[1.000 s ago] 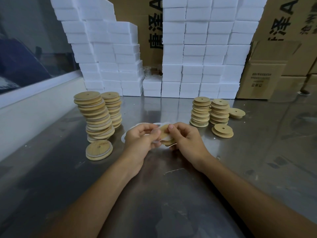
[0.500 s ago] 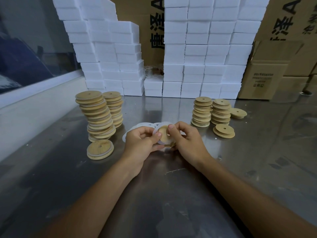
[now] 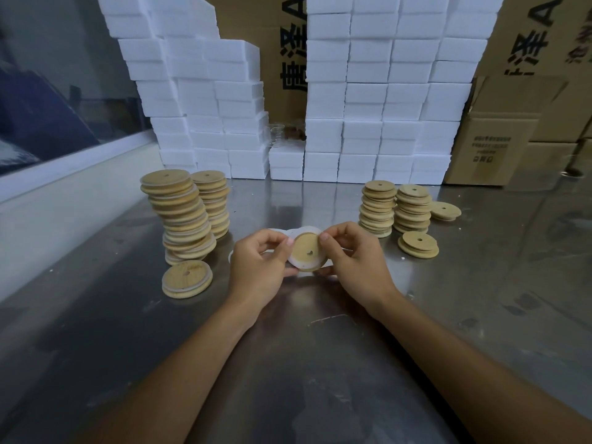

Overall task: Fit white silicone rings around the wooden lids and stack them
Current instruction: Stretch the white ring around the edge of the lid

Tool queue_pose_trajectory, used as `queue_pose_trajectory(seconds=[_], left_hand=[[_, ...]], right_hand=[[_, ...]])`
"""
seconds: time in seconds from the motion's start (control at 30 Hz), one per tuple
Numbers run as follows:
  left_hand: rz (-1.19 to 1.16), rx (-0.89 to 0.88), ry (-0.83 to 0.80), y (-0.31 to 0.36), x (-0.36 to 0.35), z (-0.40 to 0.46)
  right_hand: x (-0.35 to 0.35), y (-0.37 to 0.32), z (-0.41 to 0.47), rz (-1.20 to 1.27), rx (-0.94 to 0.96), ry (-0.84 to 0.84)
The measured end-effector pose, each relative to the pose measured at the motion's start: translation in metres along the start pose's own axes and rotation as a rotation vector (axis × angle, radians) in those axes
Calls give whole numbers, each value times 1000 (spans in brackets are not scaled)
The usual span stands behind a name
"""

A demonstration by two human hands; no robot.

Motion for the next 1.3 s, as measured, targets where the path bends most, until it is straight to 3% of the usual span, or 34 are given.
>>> queue_pose_trajectory(seconds=[0.8, 1.3], left_hand=[[186, -58, 38, -6, 8, 10], [191, -84, -49, 1, 6, 8]], right_hand=[[-2, 3, -3, 34, -106, -34], [-4, -1, -6, 70, -117, -95]])
Point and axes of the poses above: each hand's wrist, its own z-axis towards the middle knuckle, its own x-axis out of the back of the hand, y = z × x, the point moved 9 cm from there along z, towards the middle knuckle
